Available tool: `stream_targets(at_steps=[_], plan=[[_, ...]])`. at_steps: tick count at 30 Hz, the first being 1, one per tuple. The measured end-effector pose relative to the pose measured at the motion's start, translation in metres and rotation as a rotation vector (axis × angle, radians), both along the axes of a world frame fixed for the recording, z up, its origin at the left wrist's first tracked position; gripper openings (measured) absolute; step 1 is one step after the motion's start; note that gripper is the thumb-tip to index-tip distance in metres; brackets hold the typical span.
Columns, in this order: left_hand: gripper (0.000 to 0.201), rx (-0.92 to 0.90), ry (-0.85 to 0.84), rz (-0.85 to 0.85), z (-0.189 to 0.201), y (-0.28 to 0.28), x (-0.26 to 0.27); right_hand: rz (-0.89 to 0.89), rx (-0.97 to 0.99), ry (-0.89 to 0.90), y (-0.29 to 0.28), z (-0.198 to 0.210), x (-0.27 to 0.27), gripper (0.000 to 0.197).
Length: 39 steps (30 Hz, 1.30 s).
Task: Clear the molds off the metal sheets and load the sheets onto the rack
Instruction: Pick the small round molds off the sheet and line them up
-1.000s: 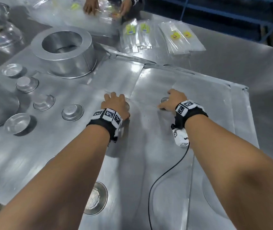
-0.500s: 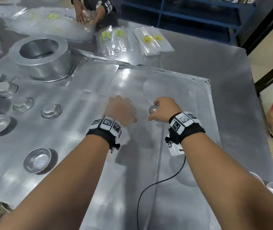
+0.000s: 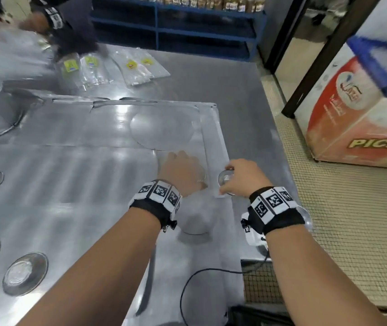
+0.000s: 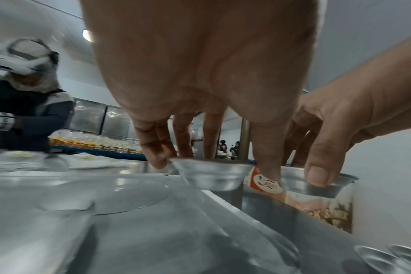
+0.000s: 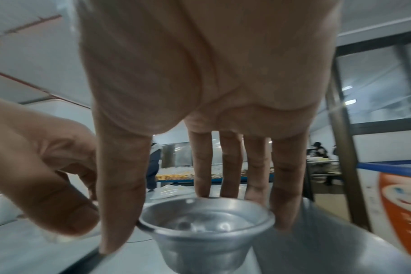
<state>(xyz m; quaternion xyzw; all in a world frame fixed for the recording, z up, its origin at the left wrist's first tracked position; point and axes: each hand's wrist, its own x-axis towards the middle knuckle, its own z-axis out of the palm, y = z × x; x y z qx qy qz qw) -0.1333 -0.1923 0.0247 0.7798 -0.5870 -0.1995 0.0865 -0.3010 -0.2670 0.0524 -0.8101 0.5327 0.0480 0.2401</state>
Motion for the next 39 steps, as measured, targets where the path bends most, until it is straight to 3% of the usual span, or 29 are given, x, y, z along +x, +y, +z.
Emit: stream_targets(at_steps=[11,15,22,28,39], plan=[[0.057,0.029,0.002,-0.191,-0.010,-0.076,-0.109,-0.290,-0.031,-0.060,-0.036,-0.006,-0.127,0.081],[0.061,0.048,0.015,-0.256,-0.015,-0.102,-0.136,-0.363,-0.034,-0.063,-0.054,-0.017,-0.151,0.062],[0.062,0.099,0.042,-0.304,-0.038,-0.140,-0.173,-0.460,-0.021,-0.106,-0.086,-0.053,-0.172,0.064],[0.051,0.116,0.033,-0.320,-0.059,-0.160,-0.188,-0.505,-0.033,-0.132,-0.107,-0.083,-0.175,0.042],[0.065,0.071,0.024,-0.361,-0.082,-0.169,-0.190,-0.510,-0.043,-0.145,-0.114,-0.107,-0.180,0.060]])
